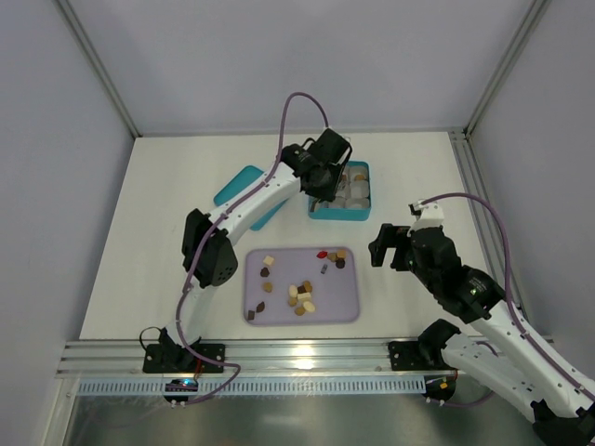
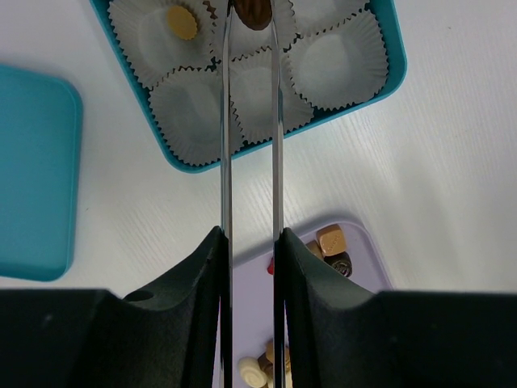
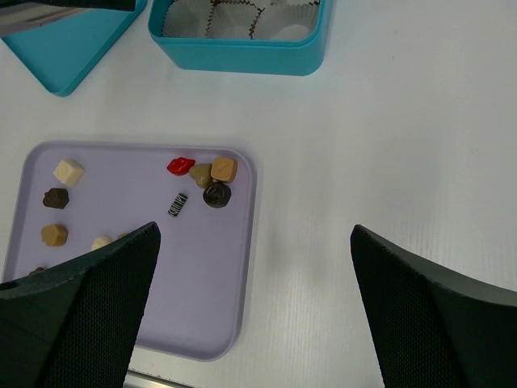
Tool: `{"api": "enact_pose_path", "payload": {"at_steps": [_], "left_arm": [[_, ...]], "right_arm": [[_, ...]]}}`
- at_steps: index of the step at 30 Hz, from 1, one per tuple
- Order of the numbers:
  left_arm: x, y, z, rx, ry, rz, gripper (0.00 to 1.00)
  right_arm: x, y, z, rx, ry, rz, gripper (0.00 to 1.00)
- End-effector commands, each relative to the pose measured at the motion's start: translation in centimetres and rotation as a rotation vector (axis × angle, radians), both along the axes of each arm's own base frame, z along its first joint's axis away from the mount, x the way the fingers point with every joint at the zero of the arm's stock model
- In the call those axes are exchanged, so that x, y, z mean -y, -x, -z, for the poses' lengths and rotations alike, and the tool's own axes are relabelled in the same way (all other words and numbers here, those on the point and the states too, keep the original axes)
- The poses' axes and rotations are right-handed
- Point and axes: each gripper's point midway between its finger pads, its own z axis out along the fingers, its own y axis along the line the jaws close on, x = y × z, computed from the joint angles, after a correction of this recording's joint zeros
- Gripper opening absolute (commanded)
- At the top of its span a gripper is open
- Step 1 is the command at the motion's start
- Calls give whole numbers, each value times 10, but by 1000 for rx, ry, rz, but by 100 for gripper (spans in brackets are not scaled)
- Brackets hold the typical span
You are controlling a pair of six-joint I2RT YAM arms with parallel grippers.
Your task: Pack the chocolate
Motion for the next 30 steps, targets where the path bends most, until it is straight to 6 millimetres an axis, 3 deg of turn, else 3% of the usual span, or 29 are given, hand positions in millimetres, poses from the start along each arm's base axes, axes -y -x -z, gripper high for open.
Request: {"api": "enact_pose_path", "payload": {"at_steps": [1, 9, 16, 22, 25, 27, 30], "left_arm": [[4, -8, -1, 25, 11, 16, 32], [3, -13, 5, 20, 5, 15, 36], [6, -16, -7, 50, 22, 33, 44], [8, -15, -38, 99, 70, 56, 43], [4, -10, -65, 140, 104, 66, 43], [1, -3, -85, 163, 138, 73, 43], [-9, 13, -96, 161, 157, 75, 43]], "right_arm": [[0, -9, -21, 59, -16, 14, 100], [-1, -9, -21, 58, -16, 13, 100], [0, -9, -22, 59, -13, 13, 100], [0, -9, -24, 66, -15, 15, 100], [0, -9, -24, 67, -14, 13, 100], [1, -9, -25, 70, -14, 18, 100], [2, -10, -26, 74, -13, 22, 100]]}}
